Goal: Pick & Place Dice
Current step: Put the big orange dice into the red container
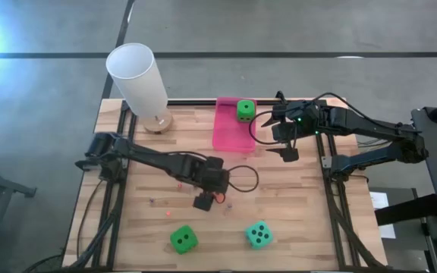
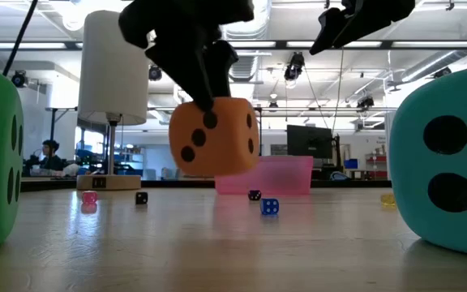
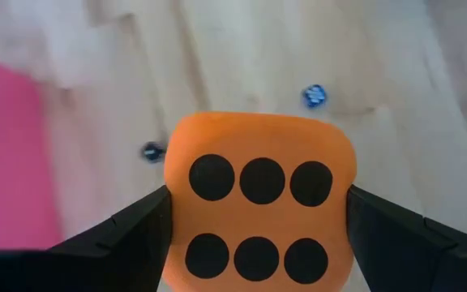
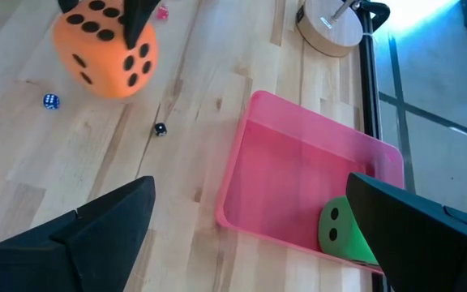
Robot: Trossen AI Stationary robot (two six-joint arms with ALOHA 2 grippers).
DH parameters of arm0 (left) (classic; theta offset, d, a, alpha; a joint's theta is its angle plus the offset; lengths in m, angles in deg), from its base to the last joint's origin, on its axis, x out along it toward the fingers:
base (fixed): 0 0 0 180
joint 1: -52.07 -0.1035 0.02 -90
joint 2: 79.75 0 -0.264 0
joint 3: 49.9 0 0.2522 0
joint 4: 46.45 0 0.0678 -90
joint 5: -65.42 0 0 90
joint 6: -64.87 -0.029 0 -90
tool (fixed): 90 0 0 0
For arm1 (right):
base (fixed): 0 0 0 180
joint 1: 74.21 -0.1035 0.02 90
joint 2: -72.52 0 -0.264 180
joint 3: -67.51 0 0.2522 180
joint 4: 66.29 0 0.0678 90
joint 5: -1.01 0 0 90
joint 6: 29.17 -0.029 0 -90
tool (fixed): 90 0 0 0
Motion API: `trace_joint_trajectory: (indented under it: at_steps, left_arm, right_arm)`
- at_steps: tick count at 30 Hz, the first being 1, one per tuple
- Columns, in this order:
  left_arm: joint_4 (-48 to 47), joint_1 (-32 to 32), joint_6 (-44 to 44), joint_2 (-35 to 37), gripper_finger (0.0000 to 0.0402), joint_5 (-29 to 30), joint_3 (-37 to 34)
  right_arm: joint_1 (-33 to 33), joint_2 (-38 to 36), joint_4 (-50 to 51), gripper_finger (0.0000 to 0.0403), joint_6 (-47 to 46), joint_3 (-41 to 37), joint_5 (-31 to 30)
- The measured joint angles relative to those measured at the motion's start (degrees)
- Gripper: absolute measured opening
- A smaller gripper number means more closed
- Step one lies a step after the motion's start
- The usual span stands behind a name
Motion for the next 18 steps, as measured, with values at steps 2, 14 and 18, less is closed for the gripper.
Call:
trace_joint_trajectory:
  at_steps: [2,14,18]
  left_arm:
    - [-0.3,0.0,0.2,1.1,0.0320,2.9,0.0]
    - [-0.5,-1.6,0.0,5.4,0.0314,20.8,0.0]
    - [-0.4,-3.0,-1.5,5.3,0.0308,22.7,0.0]
  right_arm:
    - [0.0,0.0,0.0,0.0400,-0.1,0.0,0.0]
    - [0.0,0.0,0.0,0.0400,0.0,0.0,0.0]
    - [0.0,0.0,0.0,0.0400,0.0,0.0,0.0]
